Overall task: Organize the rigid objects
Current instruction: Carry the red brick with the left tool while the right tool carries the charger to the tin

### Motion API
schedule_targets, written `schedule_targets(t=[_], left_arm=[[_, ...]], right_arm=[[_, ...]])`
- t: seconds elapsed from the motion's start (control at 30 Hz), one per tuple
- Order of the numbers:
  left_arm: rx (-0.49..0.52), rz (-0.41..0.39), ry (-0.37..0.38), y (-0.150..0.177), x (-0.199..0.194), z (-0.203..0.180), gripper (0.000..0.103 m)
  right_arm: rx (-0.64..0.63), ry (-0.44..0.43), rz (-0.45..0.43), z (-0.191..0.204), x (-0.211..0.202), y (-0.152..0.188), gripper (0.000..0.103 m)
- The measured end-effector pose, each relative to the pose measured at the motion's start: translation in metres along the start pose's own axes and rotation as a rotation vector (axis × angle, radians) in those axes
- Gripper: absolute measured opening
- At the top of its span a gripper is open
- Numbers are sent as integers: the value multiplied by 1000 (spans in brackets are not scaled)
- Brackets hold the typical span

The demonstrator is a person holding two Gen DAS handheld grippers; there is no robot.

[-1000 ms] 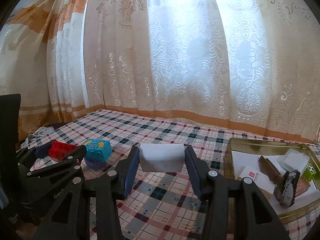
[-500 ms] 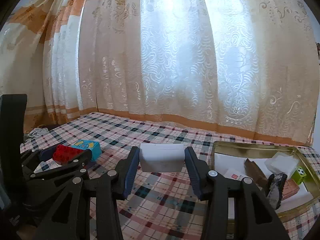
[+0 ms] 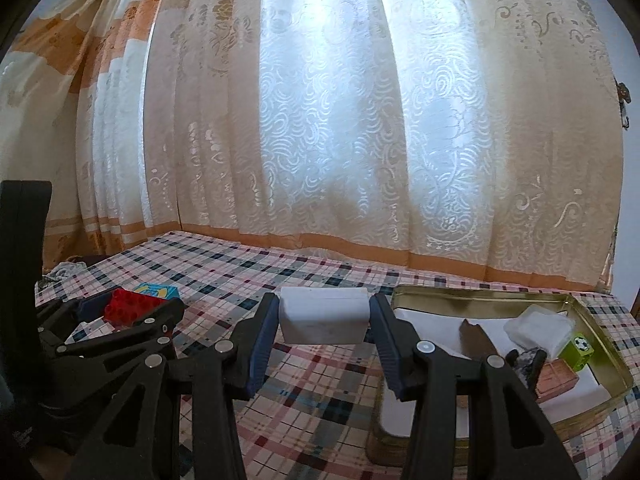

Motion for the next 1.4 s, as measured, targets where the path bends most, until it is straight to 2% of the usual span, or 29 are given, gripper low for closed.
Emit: schedule_targets(t=[0.5, 1.4], left_arm=[[49, -21, 53, -8, -6, -52, 65], [99, -22, 172, -13, -10, -131, 65]], right_arm=[[31, 57, -27, -44, -15, 0, 50], [89, 179, -22, -123, -25, 6, 50]])
Point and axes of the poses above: each gripper's, at about its wrist camera, not at the fingertips, and x roughly the way its jaws point, z to its left, y to its underside, the point moved 8 cm from there along x, roughly the way its jaws point, and after that the axes turned 5 degrees about -x, right-handed, at the moved point
